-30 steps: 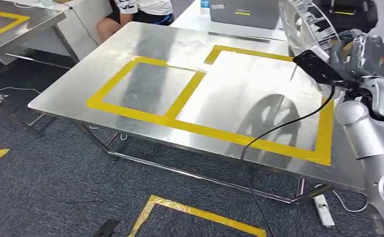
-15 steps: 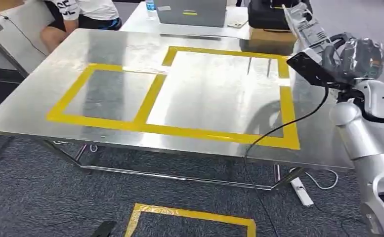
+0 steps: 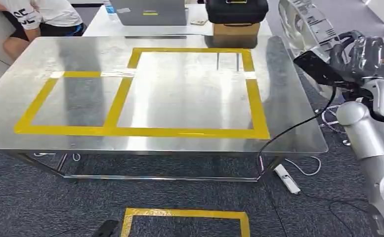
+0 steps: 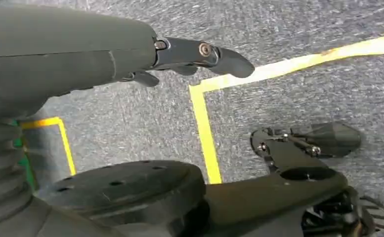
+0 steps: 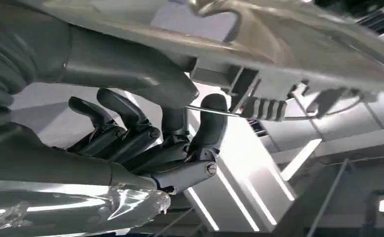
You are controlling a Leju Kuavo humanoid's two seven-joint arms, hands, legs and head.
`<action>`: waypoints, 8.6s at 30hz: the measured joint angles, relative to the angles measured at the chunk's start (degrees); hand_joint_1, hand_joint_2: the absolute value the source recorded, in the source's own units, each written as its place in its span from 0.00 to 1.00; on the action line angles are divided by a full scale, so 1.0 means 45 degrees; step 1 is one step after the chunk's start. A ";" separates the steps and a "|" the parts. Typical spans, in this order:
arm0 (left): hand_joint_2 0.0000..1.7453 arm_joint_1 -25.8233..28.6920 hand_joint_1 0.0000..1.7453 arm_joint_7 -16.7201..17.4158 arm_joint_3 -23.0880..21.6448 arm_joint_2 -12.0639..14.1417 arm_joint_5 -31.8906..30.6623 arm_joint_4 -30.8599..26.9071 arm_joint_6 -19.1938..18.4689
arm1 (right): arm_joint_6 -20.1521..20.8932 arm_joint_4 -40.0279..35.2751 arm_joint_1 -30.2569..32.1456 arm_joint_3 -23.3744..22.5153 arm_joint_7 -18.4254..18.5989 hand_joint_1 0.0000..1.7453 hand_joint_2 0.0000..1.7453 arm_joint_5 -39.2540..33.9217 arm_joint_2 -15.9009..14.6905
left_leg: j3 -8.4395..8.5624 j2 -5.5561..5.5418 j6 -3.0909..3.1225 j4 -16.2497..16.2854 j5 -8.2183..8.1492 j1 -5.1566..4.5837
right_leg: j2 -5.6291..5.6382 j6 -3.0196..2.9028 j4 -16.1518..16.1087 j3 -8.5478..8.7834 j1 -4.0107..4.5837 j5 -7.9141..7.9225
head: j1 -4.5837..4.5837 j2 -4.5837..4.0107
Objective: Take the parts from the cabinet and place them on the table.
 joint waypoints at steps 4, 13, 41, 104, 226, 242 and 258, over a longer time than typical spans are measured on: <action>1.00 -0.0006 0.00 -0.0126 0.0000 0.0068 0.0005 0.0000 -0.0083 | -0.0310 0.0034 0.0147 0.0199 -0.0093 1.00 1.00 0.0796 0.0296 | -0.1653 -0.0572 -0.0066 0.3432 -0.1702 -0.0001 | 0.0346 -0.0196 -0.0006 -0.0015 -0.0010 0.0010 | -0.0054 0.0000; 1.00 -0.0189 0.00 -0.0126 -0.0010 0.0185 0.0000 0.0000 -0.0121 | -0.0665 0.0199 0.0173 0.0549 0.0034 1.00 1.00 0.1152 0.0684 | -0.0417 -0.0888 0.0074 0.0013 0.0416 0.0071 | 0.0937 -0.0058 0.0077 -0.0148 0.0045 0.0042 | -0.0112 0.0000; 1.00 -0.0482 0.00 0.0068 -0.0228 0.0175 0.0000 0.0000 -0.0248 | 0.0510 0.0568 -0.0169 0.3259 -0.0136 1.00 1.00 0.1894 0.3424 | -0.0527 -0.0918 0.0164 -0.0054 0.0610 0.0108 | 0.0881 0.0139 -0.0144 -0.0173 0.0105 0.0271 | -0.0097 0.0000; 1.00 -0.0529 0.00 0.0170 -0.0335 -0.0024 0.0000 0.0000 -0.0238 | 0.0714 0.1409 -0.0513 0.5318 -0.0083 1.00 1.00 0.1827 0.4813 | -0.0540 -0.0921 0.0161 -0.0056 0.0632 0.0107 | 0.0862 0.0093 -0.0141 -0.0190 0.0104 0.0308 | -0.0107 0.0000; 0.00 -0.0293 0.00 0.0811 0.1219 0.0287 0.0000 0.0005 0.0646 | 0.1957 0.4750 -0.1195 0.4352 -0.0355 0.00 1.00 0.1778 0.5406 | -0.0697 -0.0482 -0.0006 -0.0312 0.1374 0.0149 | 0.0195 0.0160 0.0004 0.1046 0.0043 -0.0797 | -0.0064 0.0000; 0.00 -0.0397 0.00 0.0811 0.1307 0.0238 0.0000 0.0005 0.0491 | 0.1598 0.4745 -0.0931 0.4342 -0.0505 0.00 1.00 0.1647 0.5401 | 0.0755 -0.0817 0.0027 -0.0026 -0.0451 0.0106 | 0.0322 0.0175 -0.0165 -0.0632 0.0036 0.1046 | -0.0331 0.0000; 0.00 -0.0310 0.00 0.0821 0.1263 0.0175 0.0000 0.0005 0.0296 | 0.1146 0.4498 -0.1273 0.3657 -0.0773 0.00 1.00 0.0865 0.4250 | -0.1005 -0.0596 0.0344 -0.0236 0.1618 -0.0088 | 0.0101 -0.0217 -0.0137 0.1474 0.0521 -0.1050 | -0.0248 0.0000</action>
